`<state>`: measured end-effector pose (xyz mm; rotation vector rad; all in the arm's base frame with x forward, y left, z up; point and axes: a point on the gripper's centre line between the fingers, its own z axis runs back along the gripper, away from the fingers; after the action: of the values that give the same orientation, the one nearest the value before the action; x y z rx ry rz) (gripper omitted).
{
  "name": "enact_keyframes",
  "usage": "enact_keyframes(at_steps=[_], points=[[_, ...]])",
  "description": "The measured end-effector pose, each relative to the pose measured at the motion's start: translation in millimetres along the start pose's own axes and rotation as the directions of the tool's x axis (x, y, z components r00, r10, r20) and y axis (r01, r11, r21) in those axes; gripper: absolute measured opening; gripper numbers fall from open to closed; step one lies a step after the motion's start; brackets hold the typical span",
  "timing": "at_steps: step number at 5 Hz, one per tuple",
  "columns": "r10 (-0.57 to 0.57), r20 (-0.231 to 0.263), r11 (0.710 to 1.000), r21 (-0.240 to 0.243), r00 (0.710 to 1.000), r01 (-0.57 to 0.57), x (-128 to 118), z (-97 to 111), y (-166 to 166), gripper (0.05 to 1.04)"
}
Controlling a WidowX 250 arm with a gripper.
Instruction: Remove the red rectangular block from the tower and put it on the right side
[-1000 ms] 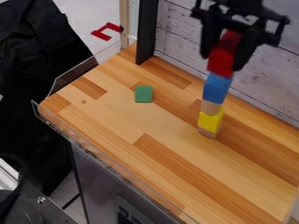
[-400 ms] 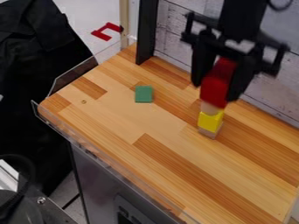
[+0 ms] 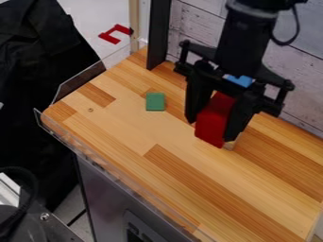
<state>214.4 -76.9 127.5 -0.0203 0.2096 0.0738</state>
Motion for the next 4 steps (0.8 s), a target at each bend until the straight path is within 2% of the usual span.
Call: enact_keyframes(at_steps=[2, 4], points=[[-0.016, -0.045, 1.000, -0.006, 0.999, 0.015, -5.3, -13.5, -2.5, 0.578], [-0.035, -0.057, 0.999, -0.008, 0.998, 0.034, 2.3, -24.6, -7.3, 0.578]])
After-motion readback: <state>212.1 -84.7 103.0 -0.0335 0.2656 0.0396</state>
